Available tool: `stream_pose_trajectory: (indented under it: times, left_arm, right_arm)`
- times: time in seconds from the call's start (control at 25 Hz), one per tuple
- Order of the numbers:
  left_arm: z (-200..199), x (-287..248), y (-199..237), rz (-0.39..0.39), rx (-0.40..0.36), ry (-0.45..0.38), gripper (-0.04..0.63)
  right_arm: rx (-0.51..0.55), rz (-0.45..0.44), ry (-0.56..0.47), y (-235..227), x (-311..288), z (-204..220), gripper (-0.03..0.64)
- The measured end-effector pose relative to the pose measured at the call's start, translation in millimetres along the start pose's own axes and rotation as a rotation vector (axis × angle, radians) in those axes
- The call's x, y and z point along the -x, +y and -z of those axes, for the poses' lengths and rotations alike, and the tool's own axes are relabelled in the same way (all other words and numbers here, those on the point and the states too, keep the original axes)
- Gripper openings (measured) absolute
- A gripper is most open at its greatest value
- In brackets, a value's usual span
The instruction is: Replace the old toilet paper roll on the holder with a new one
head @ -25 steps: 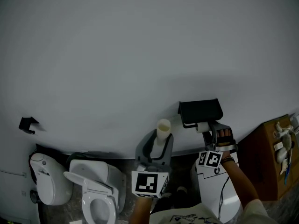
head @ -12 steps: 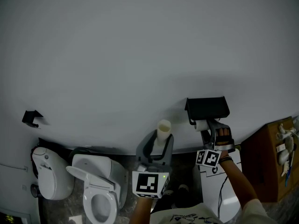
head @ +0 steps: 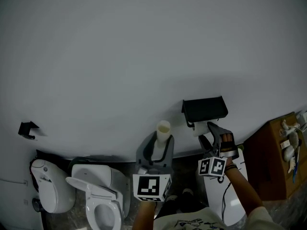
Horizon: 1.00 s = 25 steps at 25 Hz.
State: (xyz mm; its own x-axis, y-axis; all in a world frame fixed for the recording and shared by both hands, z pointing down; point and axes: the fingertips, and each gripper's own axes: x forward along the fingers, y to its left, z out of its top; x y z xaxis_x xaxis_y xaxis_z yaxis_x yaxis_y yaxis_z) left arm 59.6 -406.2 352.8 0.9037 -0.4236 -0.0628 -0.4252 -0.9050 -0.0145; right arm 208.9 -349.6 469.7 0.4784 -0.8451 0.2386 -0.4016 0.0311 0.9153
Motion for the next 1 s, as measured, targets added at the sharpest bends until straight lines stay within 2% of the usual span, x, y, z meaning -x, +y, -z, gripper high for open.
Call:
stream_pose_trajectory:
  times: [0.12, 0.24, 0.4, 0.48, 0.56, 0.64, 0.8, 0.84, 1.0]
  left_arm:
    - [-3, -7, -4, 0.019, -0.002, -0.007, 0.181]
    - [-6, -13, -7, 0.027, 0.001, -0.015, 0.181]
    - [-10, -17, -10, 0.036, 0.012, -0.026, 0.182]
    - [-13, -19, -11, 0.038, 0.017, -0.034, 0.181]
    - [-15, -21, -11, 0.036, 0.023, -0.041, 0.181]
    - [-19, -23, -12, 0.038, 0.029, -0.048, 0.182]
    - [-23, -25, -15, 0.042, 0.036, -0.064, 0.182]
    - [-24, -26, -16, 0.041, 0.036, -0.066, 0.181]
    - [-28, -27, -20, 0.037, 0.036, -0.071, 0.181]
  right_arm:
    - [-0.109, -0.022, -0.017, -3, 16, -5, 0.314]
    - [-0.279, -0.051, -0.043, -7, 31, -5, 0.314]
    - [-0.671, -0.079, -0.122, -26, 48, -8, 0.313]
    - [-0.852, -0.041, -0.164, -46, 55, -5, 0.313]
    - [-0.976, 0.02, -0.201, -66, 62, 1, 0.312]
    - [-1.059, 0.077, -0.212, -82, 70, 11, 0.295]
    - [-1.162, 0.211, -0.244, -113, 86, 28, 0.123]
    - [-1.182, 0.232, -0.249, -118, 90, 31, 0.099]
    - [-1.226, 0.278, -0.25, -133, 101, 41, 0.063]
